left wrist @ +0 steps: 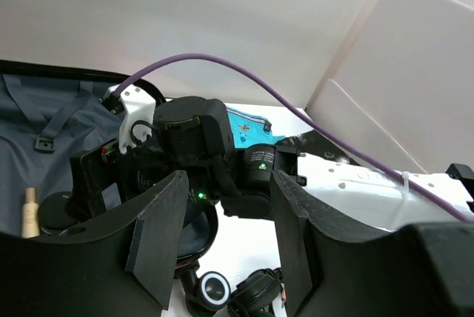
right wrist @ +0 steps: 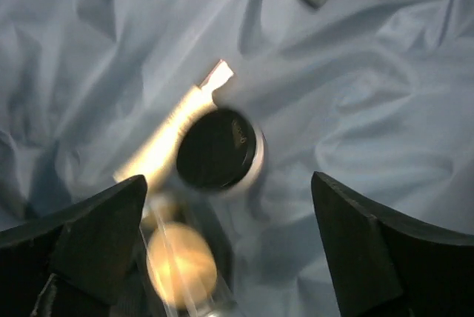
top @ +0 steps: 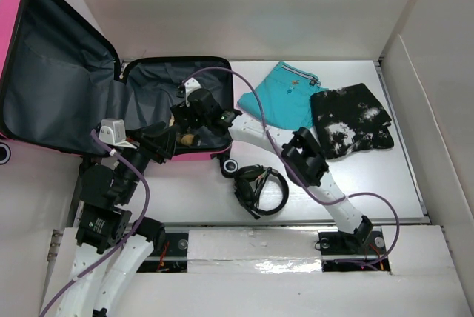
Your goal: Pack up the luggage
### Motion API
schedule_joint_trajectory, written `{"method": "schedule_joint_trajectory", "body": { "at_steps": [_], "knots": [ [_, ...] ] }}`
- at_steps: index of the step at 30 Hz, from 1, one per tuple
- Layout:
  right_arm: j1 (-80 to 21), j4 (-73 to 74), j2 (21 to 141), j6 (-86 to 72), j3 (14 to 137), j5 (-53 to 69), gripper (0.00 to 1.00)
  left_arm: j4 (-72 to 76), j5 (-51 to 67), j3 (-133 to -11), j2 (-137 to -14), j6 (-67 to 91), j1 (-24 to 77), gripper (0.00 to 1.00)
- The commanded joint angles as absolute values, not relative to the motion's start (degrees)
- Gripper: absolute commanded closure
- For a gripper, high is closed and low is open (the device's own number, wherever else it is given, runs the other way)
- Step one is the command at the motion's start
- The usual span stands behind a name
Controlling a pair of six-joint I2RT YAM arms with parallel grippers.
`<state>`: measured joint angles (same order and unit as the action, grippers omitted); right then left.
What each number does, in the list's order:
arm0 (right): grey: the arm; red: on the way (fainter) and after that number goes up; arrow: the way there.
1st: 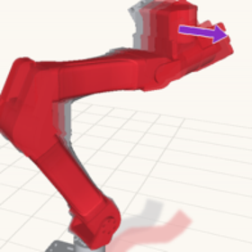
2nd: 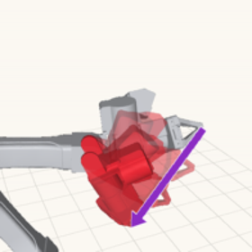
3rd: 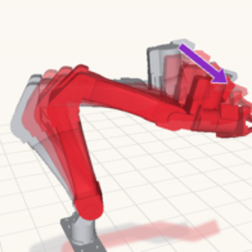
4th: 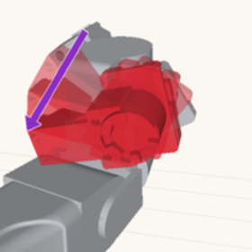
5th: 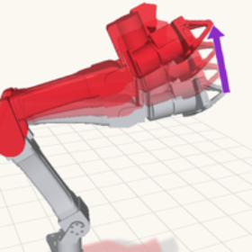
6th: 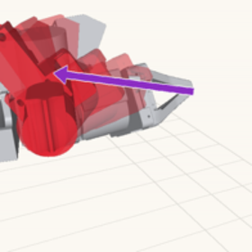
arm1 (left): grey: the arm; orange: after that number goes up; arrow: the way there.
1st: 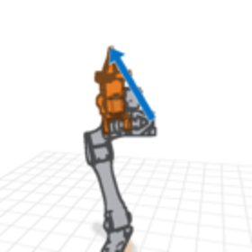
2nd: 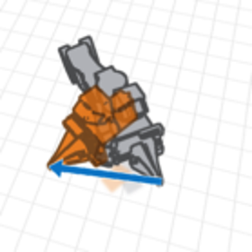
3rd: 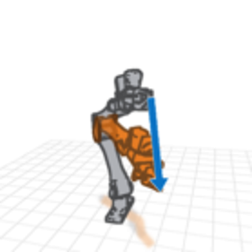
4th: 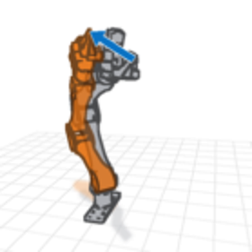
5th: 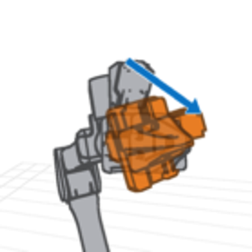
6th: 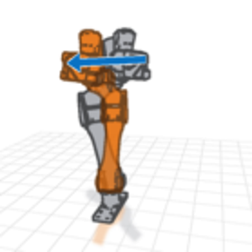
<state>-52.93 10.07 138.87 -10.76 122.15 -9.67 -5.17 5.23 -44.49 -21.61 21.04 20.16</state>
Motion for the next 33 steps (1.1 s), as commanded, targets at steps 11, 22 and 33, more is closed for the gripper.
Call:
{"method": "schedule_joint_trajectory", "body": {
  "at_steps": [11, 22, 33],
  "knots": [
    [-53.4, -9.4, 96.1, -5.5, 79.3, -14.9, 0.77, -3.2, 5.1, -44.8, -22.8, 20.3, 20.4, 0.55],
    [-56.3, 13.3, 51.2, -20.6, 31.5, -21.6, 0.61, -2.9, 6.0, -45.0, -23.3, 20.4, 20.4, 0.96],
    [-57.0, 18.0, 57.2, -24.2, 31.1, -19.3, 0.30, -3.4, 5.7, -45.1, -25.1, 20.4, 20.4, 0.65]
  ]
}}
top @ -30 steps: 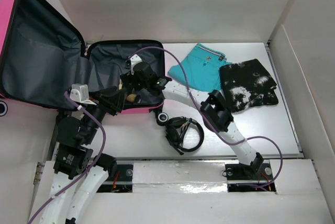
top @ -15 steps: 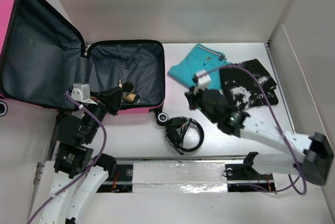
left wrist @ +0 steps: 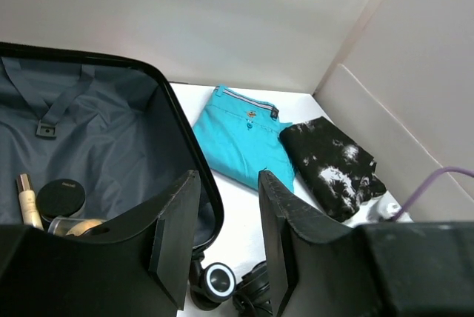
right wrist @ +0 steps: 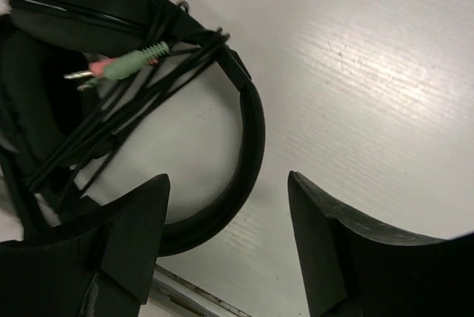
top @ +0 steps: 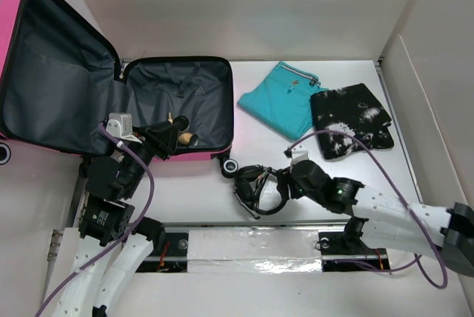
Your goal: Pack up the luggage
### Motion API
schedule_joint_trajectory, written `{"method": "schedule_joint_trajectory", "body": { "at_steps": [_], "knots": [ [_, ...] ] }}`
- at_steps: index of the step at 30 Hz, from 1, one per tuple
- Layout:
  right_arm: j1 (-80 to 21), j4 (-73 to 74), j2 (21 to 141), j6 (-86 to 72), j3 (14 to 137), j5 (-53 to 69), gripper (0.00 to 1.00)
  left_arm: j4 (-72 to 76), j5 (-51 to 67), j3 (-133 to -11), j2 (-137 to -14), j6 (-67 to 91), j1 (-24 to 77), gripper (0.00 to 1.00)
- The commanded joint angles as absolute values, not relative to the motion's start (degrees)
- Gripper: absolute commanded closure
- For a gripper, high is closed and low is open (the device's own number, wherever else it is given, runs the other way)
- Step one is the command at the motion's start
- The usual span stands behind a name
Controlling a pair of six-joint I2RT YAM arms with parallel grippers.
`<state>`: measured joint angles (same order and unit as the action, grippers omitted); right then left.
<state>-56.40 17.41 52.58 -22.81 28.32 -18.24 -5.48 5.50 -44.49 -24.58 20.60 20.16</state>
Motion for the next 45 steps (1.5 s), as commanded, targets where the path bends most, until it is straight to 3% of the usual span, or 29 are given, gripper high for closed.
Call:
{"method": "schedule_joint_trajectory", "body": {
  "at_steps": [1, 6, 8, 9, 12, 20, 24, 31, 33, 39, 45],
  "knots": [
    [-57.0, 18.0, 61.4, -23.9, 32.8, -20.6, 0.31, -3.3, 5.8, -44.9, -25.0, 20.3, 20.4, 0.65],
    [-56.4, 13.5, 71.1, -22.5, 35.9, -21.4, 0.41, -3.4, 5.6, -45.0, -25.0, 20.2, 20.4, 0.65],
    [-56.4, 12.7, 74.1, -22.3, 36.7, -21.5, 0.59, -3.3, 5.5, -44.9, -24.4, 20.2, 20.4, 0.65],
    [-55.8, 13.4, 74.7, -22.7, 37.1, -22.0, 0.76, -3.3, 5.2, -44.9, -24.5, 20.2, 20.4, 0.64],
    [-55.8, 16.1, 74.4, -24.5, 36.7, -24.1, 1.00, -3.6, 5.1, -45.0, -24.3, 20.2, 20.4, 0.64],
    [-54.7, 26.3, 51.4, -21.7, 38.5, -26.9, 1.00, -3.2, 6.1, -45.0, -24.2, 20.4, 20.4, 0.64],
    [-51.0, 24.1, 49.5, -16.2, 45.0, -23.8, 1.00, -3.2, 5.6, -45.1, -24.7, 20.4, 20.4, 0.64],
    [-47.4, 7.1, 64.3, -5.1, 61.8, -15.7, 1.00, -3.4, 5.0, -45.0, -24.4, 20.3, 20.4, 0.64],
    [-47.4, 2.5, 74.0, -3.8, 69.8, -14.2, 1.00, -3.3, 5.3, -44.9, -24.0, 20.4, 20.4, 0.63],
    [-46.8, -0.9, 102.4, -3.7, 95.0, -8.8, 1.00, -3.7, 4.0, -44.8, -23.5, 20.5, 20.4, 0.63],
    [-46.8, 3.2, 121.0, -4.9, 114.2, -9.3, 1.00, -3.7, 3.2, -44.8, -23.6, 20.6, 20.4, 0.68]
  ]
}}
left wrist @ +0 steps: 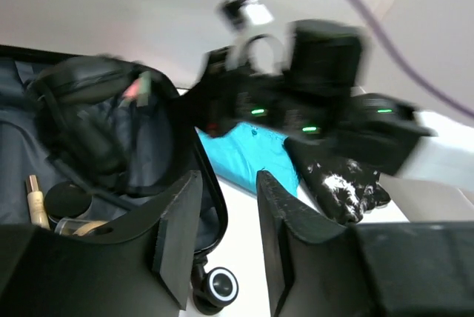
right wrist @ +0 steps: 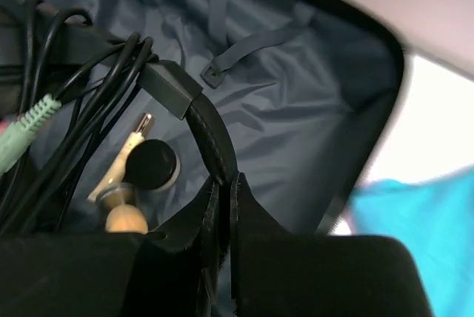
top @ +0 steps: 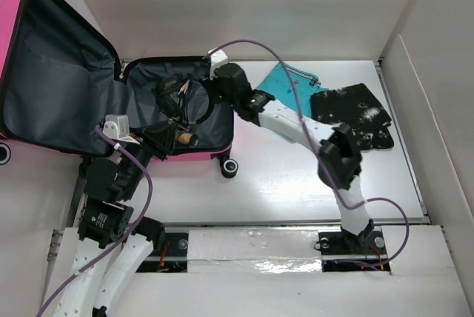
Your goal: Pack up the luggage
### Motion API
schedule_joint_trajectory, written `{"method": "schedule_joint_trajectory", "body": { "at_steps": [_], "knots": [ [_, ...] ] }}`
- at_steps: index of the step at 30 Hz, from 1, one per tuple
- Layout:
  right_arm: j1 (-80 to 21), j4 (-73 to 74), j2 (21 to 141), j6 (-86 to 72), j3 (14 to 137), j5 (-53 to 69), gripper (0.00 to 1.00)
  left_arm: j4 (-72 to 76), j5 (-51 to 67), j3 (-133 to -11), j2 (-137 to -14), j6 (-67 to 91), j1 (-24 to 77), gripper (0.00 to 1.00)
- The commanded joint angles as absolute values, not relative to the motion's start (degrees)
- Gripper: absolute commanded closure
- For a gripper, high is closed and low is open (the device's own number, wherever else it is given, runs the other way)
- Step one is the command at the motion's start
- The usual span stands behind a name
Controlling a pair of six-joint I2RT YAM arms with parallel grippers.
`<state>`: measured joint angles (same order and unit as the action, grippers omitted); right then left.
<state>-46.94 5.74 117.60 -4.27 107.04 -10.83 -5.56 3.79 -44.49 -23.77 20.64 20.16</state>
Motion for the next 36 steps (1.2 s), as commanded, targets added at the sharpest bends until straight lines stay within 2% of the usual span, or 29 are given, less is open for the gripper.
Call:
{"method": "schedule_joint_trajectory", "body": {
  "at_steps": [1, 5, 9, 11, 12, 15, 18, 21, 22, 23, 24, 25, 27, 28, 29, 31, 36],
  "knots": [
    [-46.8, 4.2, 125.5, -5.4, 116.9, -9.7, 1.00, -3.6, 3.3, -44.8, -23.6, 20.7, 20.4, 0.69],
    [-47.4, 9.2, 135.3, -6.9, 131.3, -10.8, 1.00, -3.6, 2.9, -44.9, -24.1, 20.8, 20.4, 0.81],
    [-48.0, 10.9, 141.0, -8.0, 136.8, -11.4, 1.00, -3.7, 2.5, -45.0, -23.8, 21.1, 20.4, 0.93],
    [-48.0, 9.9, 141.6, -9.1, 136.5, -10.2, 0.88, -4.0, 1.6, -45.0, -24.3, 21.1, 20.4, 0.94],
    [-48.0, 9.6, 141.5, -9.5, 136.0, -9.8, 0.70, -4.1, 1.8, -45.0, -24.4, 21.1, 20.4, 0.94],
    [-48.0, 7.5, 138.6, -9.6, 132.6, -8.1, 0.46, -3.9, 1.8, -45.0, -24.8, 21.2, 20.4, 0.92],
    [-46.9, 4.2, 131.2, -8.5, 125.6, -7.6, 0.37, -4.1, 1.9, -45.2, -26.0, 21.4, 20.4, 0.88],
    [-45.4, 0.9, 121.8, -7.4, 116.4, -6.9, 0.36, -4.0, 2.2, -45.2, -26.7, 21.4, 20.4, 0.82],
    [-44.9, -1.2, 118.8, -6.8, 112.5, -7.2, 0.39, -4.0, 1.9, -45.2, -26.9, 21.4, 20.4, 0.81],
    [-44.3, -3.3, 112.1, -6.8, 103.7, -7.6, 0.47, -4.1, 1.8, -45.2, -27.5, 21.4, 20.4, 0.81],
    [-42.6, -7.0, 108.7, -6.8, 99.1, -7.1, 0.73, -4.4, 1.8, -45.2, -27.8, 21.4, 20.4, 0.81],
    [-41.6, -8.5, 105.2, -6.9, 94.4, -6.7, 0.85, -4.4, 1.8, -45.2, -28.0, 21.4, 20.4, 0.81],
    [-39.7, -12.1, 94.4, -6.9, 80.6, -8.3, 1.00, -3.3, 3.9, -45.0, -28.8, 21.4, 20.4, 0.81],
    [-38.3, -12.7, 90.9, -6.2, 76.2, -9.3, 1.00, -2.9, 4.7, -44.8, -29.4, 21.4, 20.4, 0.84],
    [-37.5, -13.0, 87.4, -6.2, 72.2, -10.6, 1.00, -2.6, 5.7, -45.0, -31.2, 21.5, 20.4, 0.92],
    [-35.8, -12.6, 77.8, -6.0, 61.9, -12.5, 1.00, -2.2, 9.8, -45.5, -33.6, 21.6, 20.4, 0.99],
    [-30.2, -4.9, 60.2, -6.8, 49.8, -14.8, 1.00, 1.6, 19.8, -48.5, -42.7, 24.3, 20.4, 1.00]
  ]
}}
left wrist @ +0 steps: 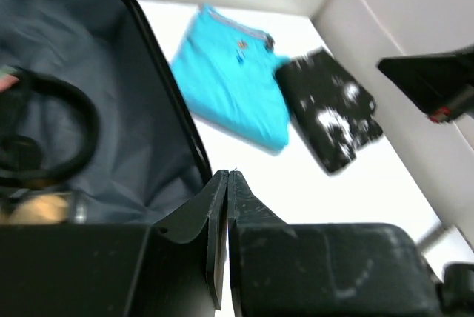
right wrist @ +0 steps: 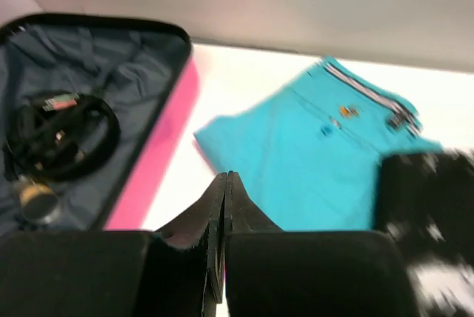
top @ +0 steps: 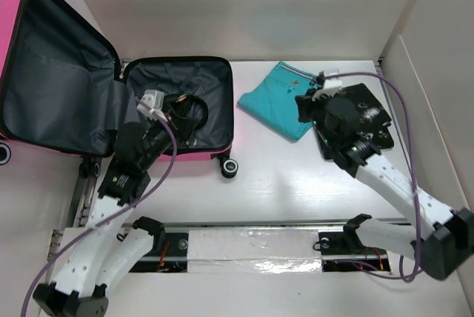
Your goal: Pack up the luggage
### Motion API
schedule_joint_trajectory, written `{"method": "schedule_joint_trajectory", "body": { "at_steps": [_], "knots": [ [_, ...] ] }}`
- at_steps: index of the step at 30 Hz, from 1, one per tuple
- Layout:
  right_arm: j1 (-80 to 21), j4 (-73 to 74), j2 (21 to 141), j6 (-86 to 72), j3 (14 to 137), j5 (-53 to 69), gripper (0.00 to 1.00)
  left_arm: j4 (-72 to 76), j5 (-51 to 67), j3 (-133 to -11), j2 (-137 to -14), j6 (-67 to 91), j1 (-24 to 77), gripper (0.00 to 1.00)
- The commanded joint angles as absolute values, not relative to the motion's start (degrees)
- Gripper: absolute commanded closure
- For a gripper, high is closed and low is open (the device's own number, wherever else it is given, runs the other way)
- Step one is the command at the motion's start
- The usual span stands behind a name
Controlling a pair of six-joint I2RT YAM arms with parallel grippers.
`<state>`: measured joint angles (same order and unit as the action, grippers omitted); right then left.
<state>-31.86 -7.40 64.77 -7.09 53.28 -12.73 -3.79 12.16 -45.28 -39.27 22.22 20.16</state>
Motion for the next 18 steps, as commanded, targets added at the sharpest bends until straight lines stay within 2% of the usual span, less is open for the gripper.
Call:
{"method": "schedule_joint_trajectory", "body": {
  "at_steps": [1, 4, 6, 10, 12, 13, 14, 15, 16, 17, 18],
  "knots": [
    [-29.3, -3.3, 55.7, -6.8, 49.1, -14.9, 1.00, 2.2, 20.0, -49.0, -44.3, 25.1, 21.5, 1.00],
    [-25.3, 2.2, 48.6, -6.9, 49.4, -17.4, 1.00, 3.4, 15.2, -52.5, -51.7, 26.5, 27.8, 1.00],
    [-22.1, 3.2, 46.5, -6.7, 49.5, -16.1, 1.00, 0.2, 8.8, -59.6, -60.5, 25.8, 30.1, 1.00],
    [-19.1, 6.1, 45.0, -6.5, 49.7, -12.5, 1.00, -3.7, 4.3, -75.6, -75.3, 25.6, 30.1, 1.00],
    [-19.1, 7.8, 43.7, -6.6, 49.4, -11.8, 1.00, -7.2, 3.1, -89.1, -83.6, 25.4, 30.1, 0.95],
    [-19.1, 7.3, 43.2, -6.3, 49.0, -11.2, 1.00, -8.5, 3.3, -93.6, -86.7, 24.8, 30.1, 0.90],
    [-18.6, 7.4, 42.8, -5.9, 48.7, -10.5, 1.00, -10.2, 2.9, -103.7, -92.7, 23.1, 30.1, 0.84],
    [-18.5, 8.2, 42.1, -5.9, 48.6, -9.8, 1.00, -14.5, 0.6, -108.5, -95.3, 22.9, 30.8, 0.83],
    [-18.5, 8.7, 41.8, -6.0, 48.6, -9.2, 1.00, -14.5, 0.1, -110.7, -96.8, 23.3, 30.8, 0.83],
    [-18.5, 9.1, 41.7, -5.9, 48.5, -8.7, 1.00, -11.3, -1.6, -106.9, -95.5, 23.9, 30.8, 0.77],
    [-18.5, 9.8, 41.4, -5.6, 48.4, -7.9, 1.00, -7.1, -2.3, -106.6, -96.1, 24.0, 30.2, 0.77]
  ]
}}
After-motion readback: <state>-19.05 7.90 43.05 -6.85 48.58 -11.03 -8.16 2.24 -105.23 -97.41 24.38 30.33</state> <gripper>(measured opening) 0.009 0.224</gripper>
